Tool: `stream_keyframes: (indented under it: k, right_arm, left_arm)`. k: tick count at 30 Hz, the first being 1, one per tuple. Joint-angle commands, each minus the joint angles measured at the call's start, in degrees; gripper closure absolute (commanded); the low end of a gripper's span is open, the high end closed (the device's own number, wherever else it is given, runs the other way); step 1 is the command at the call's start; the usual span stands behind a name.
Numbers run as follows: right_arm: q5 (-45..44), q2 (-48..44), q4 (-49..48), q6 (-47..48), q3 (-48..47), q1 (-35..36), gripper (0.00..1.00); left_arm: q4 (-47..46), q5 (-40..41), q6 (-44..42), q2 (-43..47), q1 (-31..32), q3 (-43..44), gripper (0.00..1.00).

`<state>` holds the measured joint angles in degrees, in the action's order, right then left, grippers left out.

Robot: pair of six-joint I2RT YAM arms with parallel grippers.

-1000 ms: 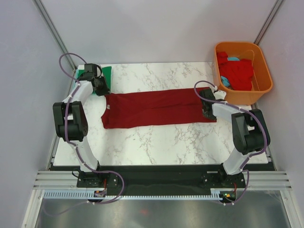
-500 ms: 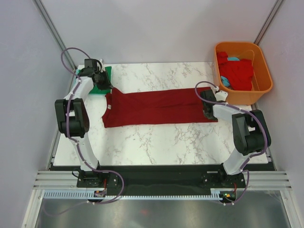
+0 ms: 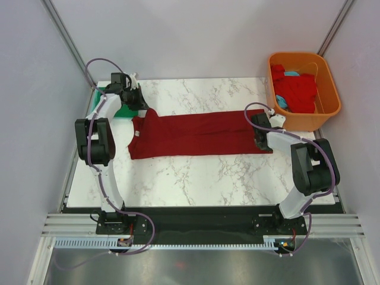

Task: Fold and stack the t-shirts
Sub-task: Fold the tshirt

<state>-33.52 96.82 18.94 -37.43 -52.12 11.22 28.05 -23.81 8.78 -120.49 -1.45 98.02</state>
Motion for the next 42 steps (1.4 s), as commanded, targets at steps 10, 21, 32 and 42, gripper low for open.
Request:
stream_keyframes:
  k: [10,21,32,42]
  right_arm:
    - [-1.4,-3.6,0.8,1.2,1.3,-0.5,0.74]
    - [15.1,-12.4,1.5,5.4,-0.9,2.0,0.71]
    - [25.4,-2.8,-0.3,8.9,-10.4,3.1,0.72]
    - [14.8,-0.9,1.3,7.2,-2.9,0.3,0.73]
  left_arm:
    - [-2.8,-3.9,-6.1,-3.0,0.8,6.0,0.96]
    - [-2.6,13.2,1.4,11.8,0.8,-3.6,0.47]
    - [-1.6,5.3,17.1,31.2,5.8,-34.6,0.51]
    - [-1.1,27.6,23.0,31.6,5.8,-45.7,0.51]
